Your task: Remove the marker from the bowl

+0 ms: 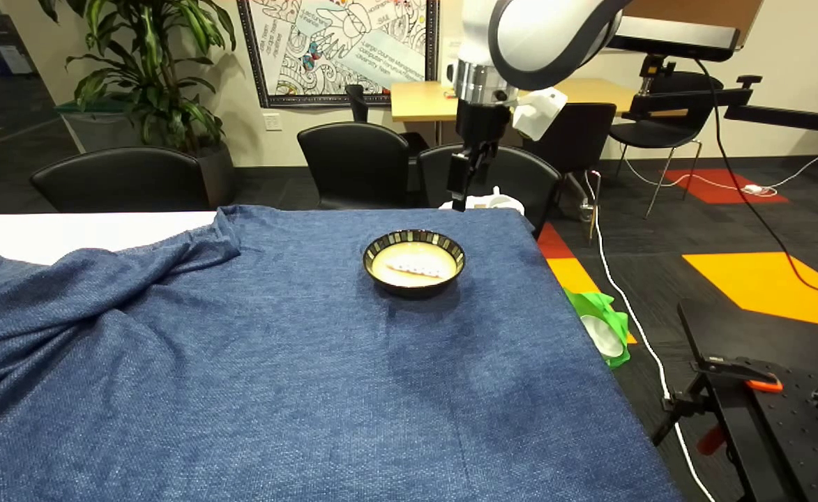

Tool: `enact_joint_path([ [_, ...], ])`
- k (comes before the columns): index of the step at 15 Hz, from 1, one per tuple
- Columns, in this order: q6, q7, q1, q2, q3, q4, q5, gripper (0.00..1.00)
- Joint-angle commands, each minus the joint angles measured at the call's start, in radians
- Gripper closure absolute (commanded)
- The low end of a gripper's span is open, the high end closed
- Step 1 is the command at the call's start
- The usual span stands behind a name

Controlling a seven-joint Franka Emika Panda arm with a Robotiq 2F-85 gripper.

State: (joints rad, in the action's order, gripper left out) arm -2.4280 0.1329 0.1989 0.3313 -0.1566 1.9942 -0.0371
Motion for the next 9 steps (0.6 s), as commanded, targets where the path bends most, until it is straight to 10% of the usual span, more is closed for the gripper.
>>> enact_joint_path([
  [1, -0.01, 0.008, 0.005, 0.101, 0.029, -0.067, 0.03, 0.0],
  [9, 0.002, 0.046, 0.023, 0.264, 0.068, -0.211, 0.032, 0.0],
])
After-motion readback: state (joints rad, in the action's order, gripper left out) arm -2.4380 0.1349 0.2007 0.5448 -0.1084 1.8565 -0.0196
